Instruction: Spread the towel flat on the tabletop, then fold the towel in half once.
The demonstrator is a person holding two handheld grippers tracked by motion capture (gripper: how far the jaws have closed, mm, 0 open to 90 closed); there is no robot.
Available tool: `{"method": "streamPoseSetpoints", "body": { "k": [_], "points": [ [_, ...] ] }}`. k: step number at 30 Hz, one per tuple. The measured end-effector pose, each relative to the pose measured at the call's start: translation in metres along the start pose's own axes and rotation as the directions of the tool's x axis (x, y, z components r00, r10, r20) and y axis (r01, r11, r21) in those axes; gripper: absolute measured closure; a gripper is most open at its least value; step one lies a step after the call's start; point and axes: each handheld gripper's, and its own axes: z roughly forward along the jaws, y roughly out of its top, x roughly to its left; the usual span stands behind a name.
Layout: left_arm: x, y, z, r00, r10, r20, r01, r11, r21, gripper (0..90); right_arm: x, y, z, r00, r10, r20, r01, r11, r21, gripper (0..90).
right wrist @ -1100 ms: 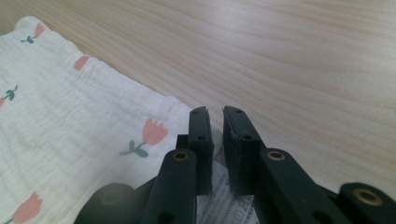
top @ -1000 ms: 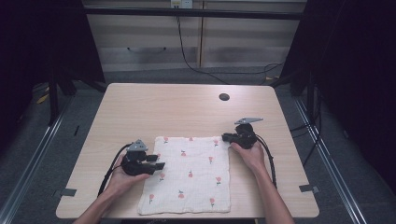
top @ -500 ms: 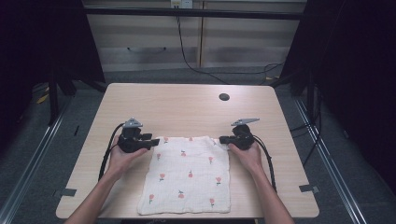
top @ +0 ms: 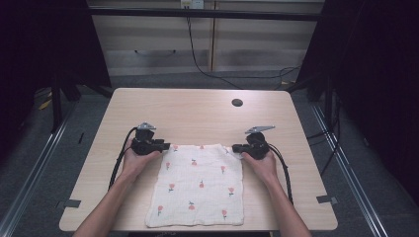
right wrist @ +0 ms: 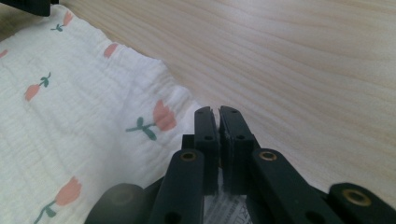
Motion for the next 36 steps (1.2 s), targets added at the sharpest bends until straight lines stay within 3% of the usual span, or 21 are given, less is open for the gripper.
{"method": "streamPoseSetpoints", "body": {
  "k": [6,8,10,11,14,18,22,26,30,36],
  "points": [
    [-0.005,0.000,0.003,0.9987,0.050,-0.013,-0.050,0.9986,0.020,65.6,0.000,0.000,0.000,1.0000,0.003,-0.001,-0.003,1.000,0.000,85.9],
    [-0.007,-0.001,0.004,0.9953,0.088,-0.039,-0.088,0.9960,0.019,68.0,0.000,0.000,0.000,1.0000,0.004,0.002,-0.004,1.000,0.000,85.8],
    [-0.006,-0.003,0.003,0.9933,0.109,-0.039,-0.108,0.9941,0.012,71.3,0.000,0.000,0.000,1.0000,0.003,0.002,-0.003,1.000,-0.001,85.8],
    [-0.006,-0.004,0.003,0.9938,0.106,-0.033,-0.106,0.9944,0.007,77.0,0.000,0.000,0.000,0.9999,0.011,0.002,-0.011,1.000,0.001,85.7],
    [-0.001,-0.005,0.001,0.9965,0.083,-0.009,-0.083,0.9965,0.000,82.9,0.000,0.001,0.001,0.9991,0.042,-0.006,-0.042,0.999,-0.003,85.6],
    [0.005,-0.007,0.000,0.9983,0.049,0.030,-0.049,0.9987,-0.012,85.8,0.001,0.002,0.003,0.9987,0.050,-0.010,-0.050,0.999,-0.007,85.9],
    [0.004,-0.006,-0.002,0.9981,0.050,0.036,-0.049,0.9985,-0.026,86.1,0.001,0.003,-0.003,0.9988,0.049,0.000,-0.049,0.999,-0.021,86.2],
    [0.001,-0.002,-0.011,0.9977,0.037,0.057,-0.033,0.9978,-0.058,85.9,0.001,0.006,-0.017,0.9986,0.052,0.010,-0.051,0.997,-0.066,86.3],
    [-0.002,-0.002,-0.019,0.9939,0.073,0.083,-0.066,0.9941,-0.086,86.0,0.003,0.011,-0.032,0.9985,0.055,0.005,-0.054,0.991,-0.119,86.4],
    [-0.004,0.003,-0.030,0.9934,0.070,0.091,-0.058,0.9904,-0.126,86.2,0.007,0.016,-0.051,0.9993,0.037,-0.002,-0.037,0.981,-0.189,86.4]
  ]
}}
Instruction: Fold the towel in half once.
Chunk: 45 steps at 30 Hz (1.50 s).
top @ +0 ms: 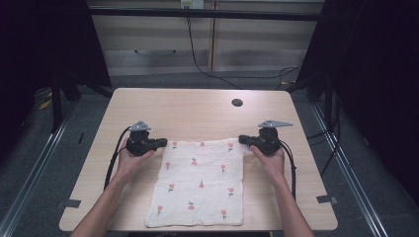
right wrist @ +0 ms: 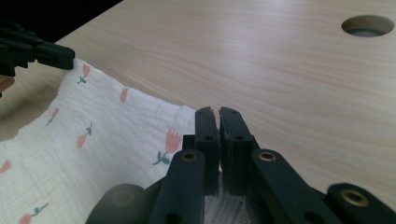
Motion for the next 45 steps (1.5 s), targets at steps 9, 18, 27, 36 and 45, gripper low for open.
{"method": "streamPoseSetpoints", "body": {
  "k": [9,18,27,36,45],
  "points": [
    [-0.011,0.018,-0.016,0.9990,0.037,0.027,-0.035,0.9972,-0.066,86.1,0.005,0.013,-0.010,0.9997,-0.024,-0.007,0.024,0.998,-0.053,86.5],
    [-0.017,0.027,-0.029,0.9981,0.043,0.045,-0.038,0.9927,-0.114,86.1,0.016,0.025,-0.020,0.9980,-0.062,-0.016,0.060,0.993,-0.100,86.3],
    [-0.024,0.038,-0.054,0.9974,0.057,0.043,-0.047,0.9774,-0.206,86.2,0.019,0.038,-0.047,0.9973,-0.070,-0.022,0.065,0.977,-0.201,86.4],
    [-0.033,0.045,-0.060,0.9941,0.100,0.041,-0.088,0.9677,-0.236,86.2,0.025,0.045,-0.061,0.9955,-0.091,-0.027,0.082,0.969,-0.232,86.4],
    [-0.026,0.030,-0.051,0.9978,0.056,0.034,-0.049,0.9807,-0.189,86.1,0.021,0.035,-0.055,0.9957,-0.075,-0.055,0.065,0.984,-0.166,86.1]
  ]
}}
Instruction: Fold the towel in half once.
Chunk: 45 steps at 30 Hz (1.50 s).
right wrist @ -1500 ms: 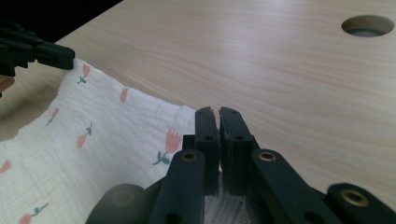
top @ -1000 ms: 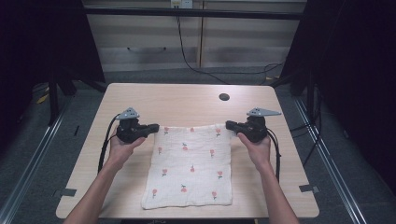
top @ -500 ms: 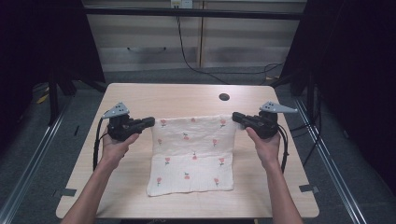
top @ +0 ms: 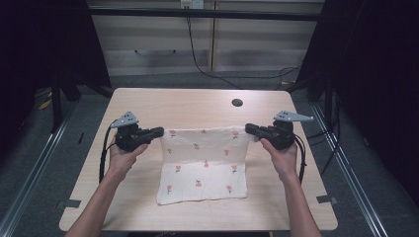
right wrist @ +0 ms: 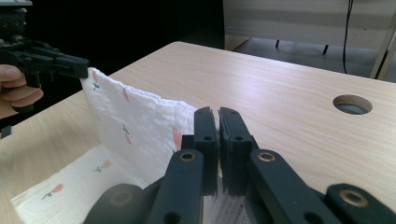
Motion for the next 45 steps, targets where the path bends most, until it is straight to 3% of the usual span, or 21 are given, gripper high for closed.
{"method": "streamPoseSetpoints", "body": {
  "k": [6,8,13,16,19,27,31,39,45],
  "points": [
    [-0.012,-0.003,-0.005,0.9990,0.044,-0.004,-0.044,0.9983,0.037,86.1,0.009,-0.002,-0.007,0.9995,-0.027,-0.013,0.028,0.999,0.023,85.9],
    [-0.014,-0.004,-0.006,0.9976,0.067,-0.019,-0.066,0.9960,0.061,86.1,0.010,-0.005,-0.007,0.9994,-0.034,-0.009,0.035,0.998,0.057,85.9],
    [-0.015,-0.007,-0.014,0.9984,0.051,-0.025,-0.049,0.9971,0.059,86.2,0.012,-0.015,-0.007,0.9994,-0.029,-0.018,0.031,0.995,0.099,85.7],
    [-0.019,-0.015,-0.016,0.9982,0.055,-0.021,-0.054,0.9960,0.071,86.2,0.016,-0.021,-0.005,0.9986,-0.051,-0.016,0.052,0.988,0.148,85.6],
    [-0.024,-0.019,-0.019,0.9974,0.070,-0.015,-0.069,0.9943,0.081,86.2,0.018,-0.027,-0.007,0.9987,-0.047,-0.020,0.050,0.988,0.149,85.7],
    [-0.036,-0.021,-0.029,0.9989,0.045,0.013,-0.045,0.9953,0.085,86.1,0.018,-0.038,-0.019,0.9993,-0.027,-0.026,0.030,0.990,0.136,85.6],
    [-0.042,-0.026,-0.030,0.9978,0.065,0.014,-0.066,0.9933,0.095,86.1,0.021,-0.042,-0.022,0.9993,-0.025,-0.029,0.029,0.989,0.143,85.6],
    [-0.043,-0.044,-0.034,0.9998,0.004,0.022,-0.007,0.9924,0.123,86.2,0.028,-0.054,-0.027,0.9989,-0.031,-0.034,0.037,0.984,0.173,85.3],
    [-0.051,-0.054,-0.034,0.9990,0.033,0.031,-0.037,0.9865,0.159,86.2,0.030,-0.065,-0.029,0.9989,-0.027,-0.039,0.033,0.983,0.178,85.6]
  ]
}}
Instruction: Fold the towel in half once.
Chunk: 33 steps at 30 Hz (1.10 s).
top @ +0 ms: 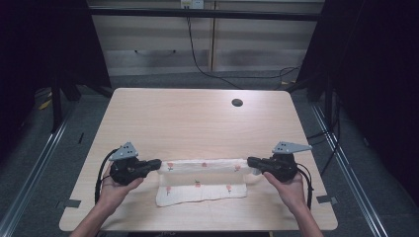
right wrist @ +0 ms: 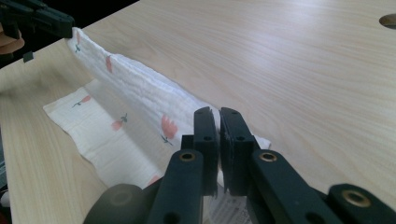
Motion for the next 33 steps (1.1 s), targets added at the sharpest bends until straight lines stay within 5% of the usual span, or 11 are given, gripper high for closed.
{"method": "streamPoseSetpoints", "body": {
  "k": [8,12,24,33],
  "points": [
    [-0.009,-0.017,0.007,0.9985,0.049,0.025,-0.050,0.9980,0.040,86.1,0.001,-0.017,0.002,0.9998,0.017,0.003,-0.017,1.000,0.014,85.7],
    [-0.009,-0.018,0.003,0.9983,0.042,0.041,-0.043,0.9988,0.022,86.1,0.002,-0.024,0.001,0.9996,0.027,-0.008,-0.027,0.999,0.020,85.5],
    [-0.014,-0.034,0.016,0.9937,0.066,0.090,-0.077,0.9894,0.123,85.1,0.008,-0.037,0.010,0.9997,0.013,-0.021,-0.011,0.994,0.109,84.8],
    [-0.010,-0.039,0.019,0.9937,0.015,0.111,-0.029,0.9907,0.133,79.4,0.009,-0.042,0.012,0.9995,0.021,-0.022,-0.018,0.991,0.133,75.8]
  ]
}}
